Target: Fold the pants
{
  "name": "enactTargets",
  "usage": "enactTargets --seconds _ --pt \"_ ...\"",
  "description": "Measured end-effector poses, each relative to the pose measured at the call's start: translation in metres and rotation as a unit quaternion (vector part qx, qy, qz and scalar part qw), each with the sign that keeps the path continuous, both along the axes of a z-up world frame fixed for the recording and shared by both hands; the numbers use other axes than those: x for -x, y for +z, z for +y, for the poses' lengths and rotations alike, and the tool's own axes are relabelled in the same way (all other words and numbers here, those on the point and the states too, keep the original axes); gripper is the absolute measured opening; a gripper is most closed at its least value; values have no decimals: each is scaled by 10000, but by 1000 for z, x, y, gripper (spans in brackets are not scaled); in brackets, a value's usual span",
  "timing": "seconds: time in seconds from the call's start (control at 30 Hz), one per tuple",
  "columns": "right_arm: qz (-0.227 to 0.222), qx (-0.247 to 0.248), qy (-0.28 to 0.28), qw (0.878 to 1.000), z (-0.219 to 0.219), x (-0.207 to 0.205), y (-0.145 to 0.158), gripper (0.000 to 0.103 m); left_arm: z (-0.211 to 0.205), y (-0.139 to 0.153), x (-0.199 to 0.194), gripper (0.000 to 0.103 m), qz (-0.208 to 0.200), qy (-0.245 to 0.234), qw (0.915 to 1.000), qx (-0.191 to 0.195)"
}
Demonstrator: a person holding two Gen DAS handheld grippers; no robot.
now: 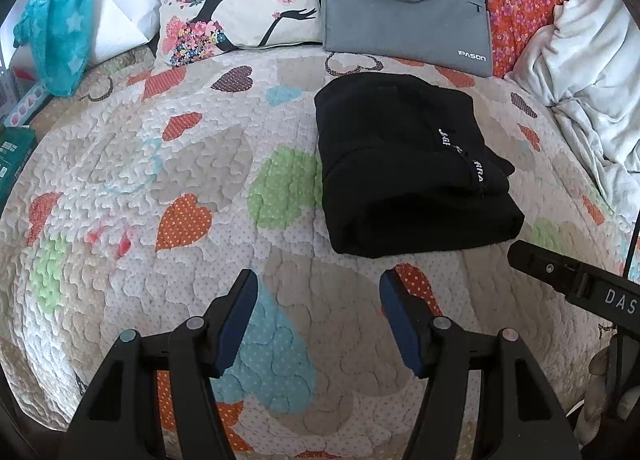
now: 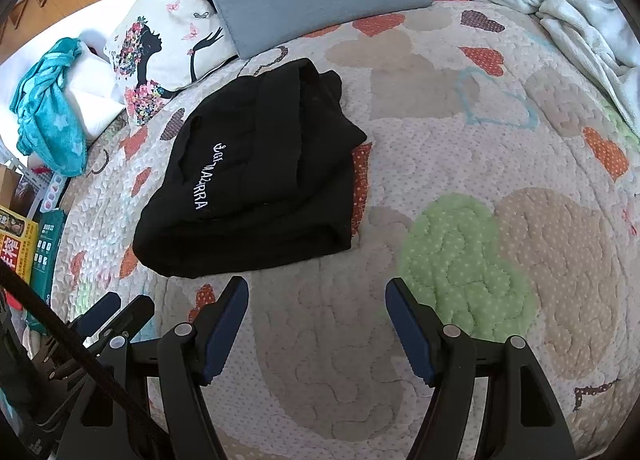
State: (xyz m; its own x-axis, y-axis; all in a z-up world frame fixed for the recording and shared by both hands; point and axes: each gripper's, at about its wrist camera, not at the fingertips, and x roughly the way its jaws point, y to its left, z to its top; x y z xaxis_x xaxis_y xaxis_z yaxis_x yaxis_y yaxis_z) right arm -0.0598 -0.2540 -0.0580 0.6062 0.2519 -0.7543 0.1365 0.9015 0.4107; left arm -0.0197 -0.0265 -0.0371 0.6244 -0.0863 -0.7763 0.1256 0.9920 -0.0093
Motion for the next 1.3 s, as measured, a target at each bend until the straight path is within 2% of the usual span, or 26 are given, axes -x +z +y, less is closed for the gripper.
enactTargets --seconds 0.57,1.3 --pt "109 -64 -21 9999 -3 -2 -6 77 3 -5 -5 62 217 -9 9997 92" --pt "131 -83 -56 9999 -7 -2 -8 77 3 -5 -5 62 210 -2 9998 77"
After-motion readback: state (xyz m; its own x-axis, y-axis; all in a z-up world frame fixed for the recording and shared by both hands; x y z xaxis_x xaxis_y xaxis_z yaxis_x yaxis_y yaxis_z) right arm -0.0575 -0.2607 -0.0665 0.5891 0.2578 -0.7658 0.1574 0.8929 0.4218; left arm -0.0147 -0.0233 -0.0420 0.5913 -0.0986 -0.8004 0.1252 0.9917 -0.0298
